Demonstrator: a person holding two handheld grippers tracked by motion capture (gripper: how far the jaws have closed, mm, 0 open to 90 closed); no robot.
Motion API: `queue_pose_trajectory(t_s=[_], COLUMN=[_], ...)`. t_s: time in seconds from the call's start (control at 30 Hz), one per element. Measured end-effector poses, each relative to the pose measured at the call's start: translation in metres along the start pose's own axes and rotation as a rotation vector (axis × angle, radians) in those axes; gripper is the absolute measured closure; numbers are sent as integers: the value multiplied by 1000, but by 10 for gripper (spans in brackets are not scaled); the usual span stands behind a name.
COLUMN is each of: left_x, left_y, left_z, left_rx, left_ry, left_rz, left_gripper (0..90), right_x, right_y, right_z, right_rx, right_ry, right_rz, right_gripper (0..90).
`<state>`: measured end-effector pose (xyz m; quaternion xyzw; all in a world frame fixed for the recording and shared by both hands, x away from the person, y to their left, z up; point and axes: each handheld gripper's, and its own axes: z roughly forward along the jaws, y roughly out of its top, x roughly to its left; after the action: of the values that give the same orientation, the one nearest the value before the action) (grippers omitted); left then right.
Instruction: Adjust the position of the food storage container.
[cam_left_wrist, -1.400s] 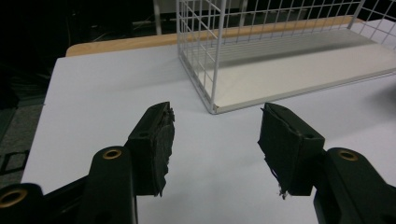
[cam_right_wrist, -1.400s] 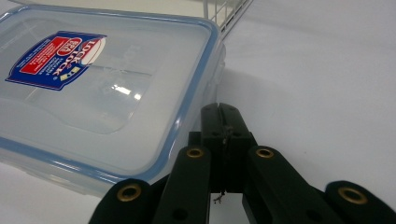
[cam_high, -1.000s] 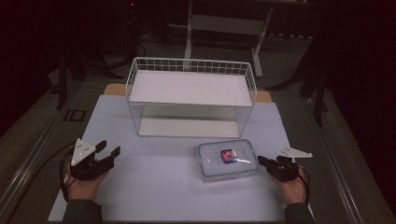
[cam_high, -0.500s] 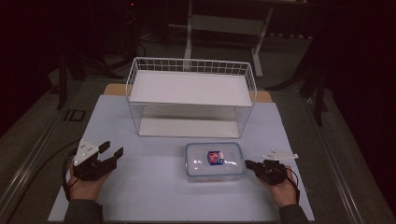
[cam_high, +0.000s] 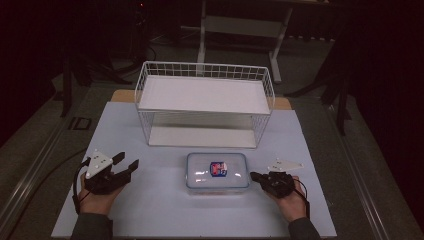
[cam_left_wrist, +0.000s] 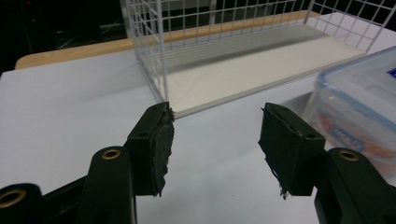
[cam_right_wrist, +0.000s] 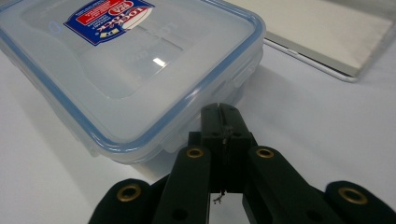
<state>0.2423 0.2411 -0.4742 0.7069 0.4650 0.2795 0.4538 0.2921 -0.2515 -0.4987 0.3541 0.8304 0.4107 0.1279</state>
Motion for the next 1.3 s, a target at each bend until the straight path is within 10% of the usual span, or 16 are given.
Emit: queue_pose_trajectory(t_s=[0.6,0.9,1.3], left_x=[-15,-35,-55], left_y=[3,11,12], left_z=[9,28,58], left_rx=[8,27,104], left_ry=[-82,-176,-304], left_rz=[2,6,-64], left_gripper=[433,425,366], right_x=[24,19,24], right_y=[17,28,33], right_z=[27,13,22], right_rx=[-11,-92,-73], right_ry=[47,66,129], right_rz=[-23,88,164], right_gripper=[894,572,427])
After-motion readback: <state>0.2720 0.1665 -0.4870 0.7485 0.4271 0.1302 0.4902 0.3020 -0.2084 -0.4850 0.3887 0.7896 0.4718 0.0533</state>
